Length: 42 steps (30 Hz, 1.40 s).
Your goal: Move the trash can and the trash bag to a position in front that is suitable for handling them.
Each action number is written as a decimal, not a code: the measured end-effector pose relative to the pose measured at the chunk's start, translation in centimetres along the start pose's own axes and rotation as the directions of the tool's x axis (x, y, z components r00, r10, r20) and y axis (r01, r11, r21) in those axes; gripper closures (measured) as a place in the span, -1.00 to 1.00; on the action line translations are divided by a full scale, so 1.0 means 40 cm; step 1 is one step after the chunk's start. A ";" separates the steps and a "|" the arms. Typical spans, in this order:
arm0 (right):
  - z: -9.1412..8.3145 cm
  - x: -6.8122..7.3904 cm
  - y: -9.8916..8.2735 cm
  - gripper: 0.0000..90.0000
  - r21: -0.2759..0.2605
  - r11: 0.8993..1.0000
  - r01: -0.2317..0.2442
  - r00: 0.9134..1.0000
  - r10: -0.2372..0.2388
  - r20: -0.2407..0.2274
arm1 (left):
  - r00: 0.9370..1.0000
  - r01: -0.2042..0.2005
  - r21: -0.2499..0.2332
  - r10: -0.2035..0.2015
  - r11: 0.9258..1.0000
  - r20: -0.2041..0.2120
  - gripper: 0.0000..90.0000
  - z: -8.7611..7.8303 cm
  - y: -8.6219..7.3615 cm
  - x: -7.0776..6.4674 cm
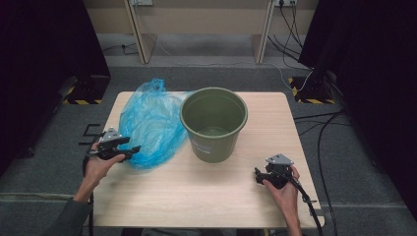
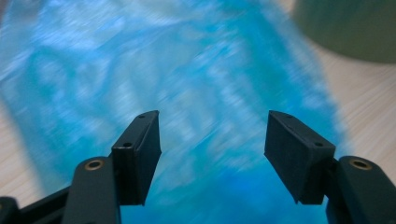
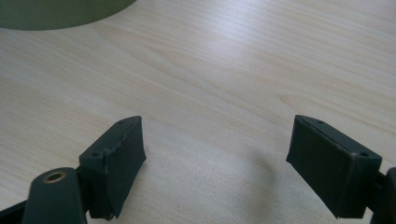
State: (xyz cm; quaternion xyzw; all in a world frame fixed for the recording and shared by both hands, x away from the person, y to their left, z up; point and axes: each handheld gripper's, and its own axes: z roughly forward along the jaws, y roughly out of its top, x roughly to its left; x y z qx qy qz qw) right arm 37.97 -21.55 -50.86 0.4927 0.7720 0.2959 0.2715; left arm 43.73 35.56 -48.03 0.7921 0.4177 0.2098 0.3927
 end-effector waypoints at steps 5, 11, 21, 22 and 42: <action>0.003 0.004 0.001 -0.59 0.004 1.000 -0.006 1.000 0.006 -0.002 | 0.999 0.015 0.053 -0.017 0.998 0.030 0.21 0.008 -0.032 0.016; -0.001 0.000 0.001 -0.59 -0.004 1.000 -0.001 1.000 0.001 -0.001 | 0.988 -0.086 0.090 0.073 0.992 0.135 0.26 0.005 -0.034 -0.085; 0.001 -0.002 -0.006 -0.59 0.001 1.000 -0.007 1.000 0.007 0.002 | 1.000 0.006 -0.073 -0.007 0.997 -0.022 -0.24 0.012 0.031 -0.054; 0.001 -0.001 -0.006 -0.59 0.002 1.000 -0.008 1.000 0.008 -0.004 | 0.998 0.014 -0.075 -0.018 0.997 -0.053 -0.31 0.022 0.038 -0.034; 0.002 -0.005 -0.012 -0.60 0.002 1.000 -0.025 1.000 0.025 -0.003 | 0.985 0.074 0.045 -0.066 0.996 -0.158 0.74 0.100 -0.030 0.076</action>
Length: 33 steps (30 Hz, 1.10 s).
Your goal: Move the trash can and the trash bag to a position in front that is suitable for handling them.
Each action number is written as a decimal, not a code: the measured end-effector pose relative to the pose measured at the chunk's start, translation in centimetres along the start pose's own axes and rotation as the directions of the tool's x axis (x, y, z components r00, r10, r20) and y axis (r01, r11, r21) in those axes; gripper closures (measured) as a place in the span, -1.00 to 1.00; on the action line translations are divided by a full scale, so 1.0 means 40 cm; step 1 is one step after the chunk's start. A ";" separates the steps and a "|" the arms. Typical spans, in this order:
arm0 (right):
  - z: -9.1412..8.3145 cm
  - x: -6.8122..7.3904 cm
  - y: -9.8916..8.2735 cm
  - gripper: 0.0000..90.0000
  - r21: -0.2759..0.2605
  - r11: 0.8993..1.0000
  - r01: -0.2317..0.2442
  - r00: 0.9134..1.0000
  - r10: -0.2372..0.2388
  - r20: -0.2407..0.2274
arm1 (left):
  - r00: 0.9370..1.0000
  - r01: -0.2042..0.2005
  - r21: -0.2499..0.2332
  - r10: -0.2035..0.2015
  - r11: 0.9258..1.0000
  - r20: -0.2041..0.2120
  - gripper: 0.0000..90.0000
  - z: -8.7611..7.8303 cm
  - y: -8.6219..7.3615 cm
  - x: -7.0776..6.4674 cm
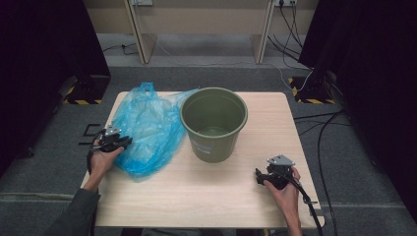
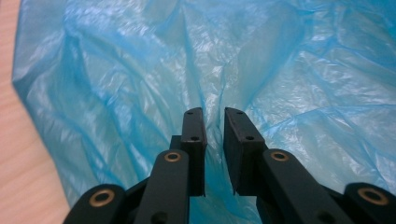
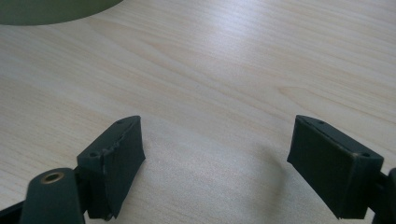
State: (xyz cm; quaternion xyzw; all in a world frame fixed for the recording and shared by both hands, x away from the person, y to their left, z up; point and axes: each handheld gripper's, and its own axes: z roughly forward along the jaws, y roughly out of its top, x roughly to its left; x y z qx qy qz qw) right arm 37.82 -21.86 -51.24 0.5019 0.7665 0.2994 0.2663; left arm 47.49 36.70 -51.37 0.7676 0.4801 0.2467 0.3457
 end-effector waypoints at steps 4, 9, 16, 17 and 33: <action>-0.001 0.001 0.000 -0.60 0.000 1.000 0.007 1.000 -0.007 -0.003 | 1.000 0.025 -0.001 -0.025 1.000 -0.012 0.74 -0.035 -0.035 0.023; -0.001 0.001 0.000 -0.60 0.001 1.000 0.006 1.000 -0.006 -0.002 | 1.000 -0.004 -0.008 0.004 1.000 0.022 0.39 -0.089 -0.052 0.007; -0.001 0.001 0.001 -0.60 0.002 1.000 0.007 1.000 -0.007 -0.001 | 0.986 0.019 -0.197 0.014 0.980 0.167 -0.31 -0.149 -0.005 -0.067; 0.000 0.001 0.001 -0.60 0.003 1.000 0.002 1.000 -0.002 -0.002 | 0.981 0.007 -0.185 0.029 0.983 0.190 -0.33 -0.149 -0.002 -0.087; -0.001 0.001 0.000 -0.60 0.000 1.000 0.000 1.000 0.000 -0.004 | 0.970 -0.165 -0.038 0.170 0.985 0.172 0.42 0.016 0.034 -0.246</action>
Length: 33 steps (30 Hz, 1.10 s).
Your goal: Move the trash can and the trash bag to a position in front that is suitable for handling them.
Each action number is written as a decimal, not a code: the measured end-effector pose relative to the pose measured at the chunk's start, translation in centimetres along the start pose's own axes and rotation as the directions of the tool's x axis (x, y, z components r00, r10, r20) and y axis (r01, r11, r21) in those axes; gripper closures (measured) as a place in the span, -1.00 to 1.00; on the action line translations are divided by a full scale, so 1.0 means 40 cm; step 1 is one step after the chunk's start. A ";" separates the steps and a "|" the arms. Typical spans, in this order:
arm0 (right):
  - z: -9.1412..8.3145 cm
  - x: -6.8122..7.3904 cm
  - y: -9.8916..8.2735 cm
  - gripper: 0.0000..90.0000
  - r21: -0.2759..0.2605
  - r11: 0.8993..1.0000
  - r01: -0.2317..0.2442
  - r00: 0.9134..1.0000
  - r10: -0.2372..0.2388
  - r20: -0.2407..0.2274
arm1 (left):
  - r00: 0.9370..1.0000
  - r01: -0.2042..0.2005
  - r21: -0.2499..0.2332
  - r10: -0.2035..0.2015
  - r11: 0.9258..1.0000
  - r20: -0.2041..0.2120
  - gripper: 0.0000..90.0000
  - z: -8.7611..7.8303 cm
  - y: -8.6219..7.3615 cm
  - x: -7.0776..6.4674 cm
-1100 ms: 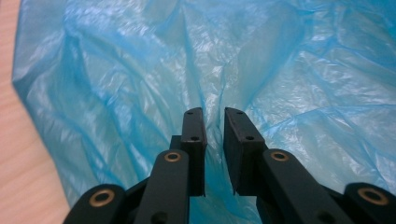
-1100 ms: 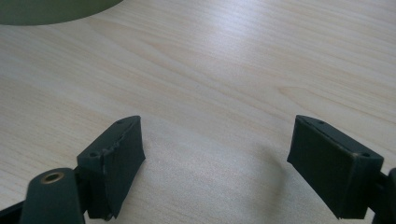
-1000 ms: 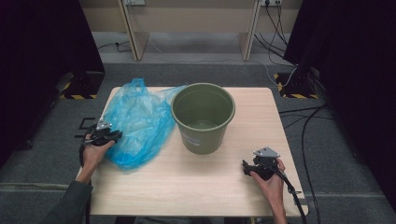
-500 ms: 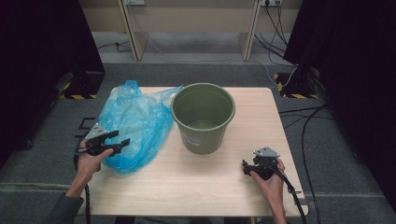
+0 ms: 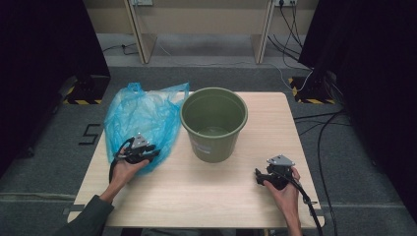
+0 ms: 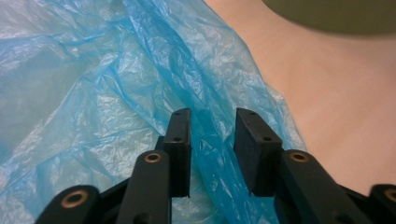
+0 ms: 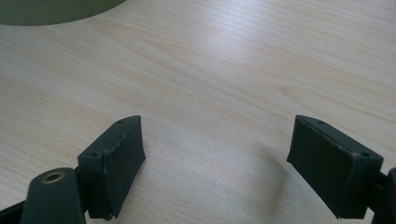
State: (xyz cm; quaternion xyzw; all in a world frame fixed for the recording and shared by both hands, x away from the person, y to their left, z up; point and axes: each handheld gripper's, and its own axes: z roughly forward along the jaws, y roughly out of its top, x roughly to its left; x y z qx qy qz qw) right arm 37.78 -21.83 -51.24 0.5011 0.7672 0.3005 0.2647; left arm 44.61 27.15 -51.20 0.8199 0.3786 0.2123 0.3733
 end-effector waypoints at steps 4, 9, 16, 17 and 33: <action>-0.002 -0.002 -0.002 -0.60 -0.001 1.000 0.005 1.000 -0.005 -0.001 | 0.999 0.042 -0.010 -0.042 0.999 -0.001 0.21 0.022 0.023 -0.003; -0.004 -0.004 -0.005 -0.60 -0.003 1.000 -0.001 1.000 0.001 0.001 | 0.998 0.056 -0.052 -0.055 0.997 0.021 -0.35 -0.020 0.026 -0.005; -0.009 -0.001 -0.012 -0.59 -0.018 1.000 -0.006 1.000 0.006 -0.013 | 0.996 0.084 -0.077 -0.081 0.993 0.049 -0.59 -0.128 -0.019 0.026; -0.009 -0.002 -0.017 -0.59 -0.019 1.000 -0.014 1.000 0.013 -0.023 | 0.996 0.082 -0.081 -0.078 0.993 0.046 -0.59 -0.137 -0.028 0.029; -0.030 -0.001 -0.041 -0.68 0.013 0.998 -0.063 0.995 0.064 -0.081 | 0.999 0.046 -0.099 -0.047 0.994 -0.010 -0.61 -0.197 -0.132 0.025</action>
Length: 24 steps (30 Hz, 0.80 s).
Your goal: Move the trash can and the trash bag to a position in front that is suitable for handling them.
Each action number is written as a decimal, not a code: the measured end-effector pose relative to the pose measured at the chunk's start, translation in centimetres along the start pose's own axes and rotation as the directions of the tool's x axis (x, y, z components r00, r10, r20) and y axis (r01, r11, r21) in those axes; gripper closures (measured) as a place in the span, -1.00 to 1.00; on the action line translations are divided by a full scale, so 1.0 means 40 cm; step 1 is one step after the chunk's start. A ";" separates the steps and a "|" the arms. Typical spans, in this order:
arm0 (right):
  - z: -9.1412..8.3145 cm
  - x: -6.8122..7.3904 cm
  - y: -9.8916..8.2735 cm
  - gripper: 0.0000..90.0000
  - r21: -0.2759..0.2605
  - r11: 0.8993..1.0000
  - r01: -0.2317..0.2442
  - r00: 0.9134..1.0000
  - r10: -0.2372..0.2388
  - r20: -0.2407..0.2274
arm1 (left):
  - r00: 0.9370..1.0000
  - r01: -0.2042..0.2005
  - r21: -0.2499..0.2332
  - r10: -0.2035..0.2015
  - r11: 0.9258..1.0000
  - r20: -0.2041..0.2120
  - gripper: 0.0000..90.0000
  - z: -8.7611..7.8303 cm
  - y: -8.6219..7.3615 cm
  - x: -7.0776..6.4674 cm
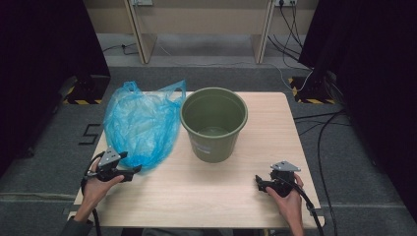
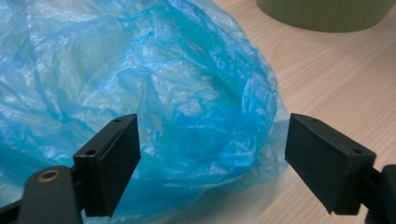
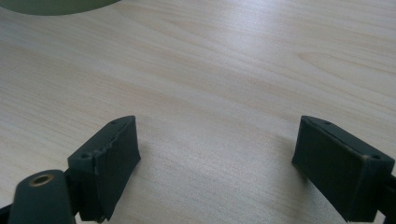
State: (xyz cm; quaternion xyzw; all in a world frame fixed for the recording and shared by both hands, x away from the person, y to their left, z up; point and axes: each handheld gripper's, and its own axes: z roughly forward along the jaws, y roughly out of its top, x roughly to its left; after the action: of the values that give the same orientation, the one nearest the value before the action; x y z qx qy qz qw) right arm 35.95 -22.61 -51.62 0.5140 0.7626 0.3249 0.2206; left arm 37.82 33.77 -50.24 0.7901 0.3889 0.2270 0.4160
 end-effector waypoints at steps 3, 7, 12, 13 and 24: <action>0.000 -0.001 0.000 -0.68 0.000 1.000 0.004 1.000 -0.004 0.002 | 1.000 0.003 0.007 -0.003 1.000 0.002 -0.61 0.004 -0.006 0.004; 0.000 0.003 0.001 -0.67 -0.001 1.000 0.012 1.000 -0.012 0.003 | 1.000 0.000 0.021 0.000 1.000 0.001 -0.61 0.011 -0.012 0.004; 0.009 0.020 0.010 -0.66 -0.003 1.000 0.024 1.000 -0.024 -0.014 | 1.000 -0.008 0.036 0.008 0.999 -0.001 -0.61 0.020 -0.016 0.005; 0.011 0.024 0.012 -0.65 -0.007 1.000 0.023 1.000 -0.023 -0.017 | 1.000 -0.005 0.036 0.005 0.999 -0.001 -0.61 0.021 -0.017 0.005; 0.047 0.136 0.129 -0.65 -0.089 0.990 0.111 0.991 -0.118 -0.068 | 1.000 -0.004 0.042 0.004 0.999 0.004 -0.61 0.029 -0.020 0.005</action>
State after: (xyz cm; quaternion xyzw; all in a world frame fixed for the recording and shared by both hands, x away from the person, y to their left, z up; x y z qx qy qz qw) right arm 38.47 -15.71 -49.22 0.4474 0.7838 0.3624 0.2328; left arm 38.37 33.66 -51.55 0.8000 0.3910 0.2180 0.3994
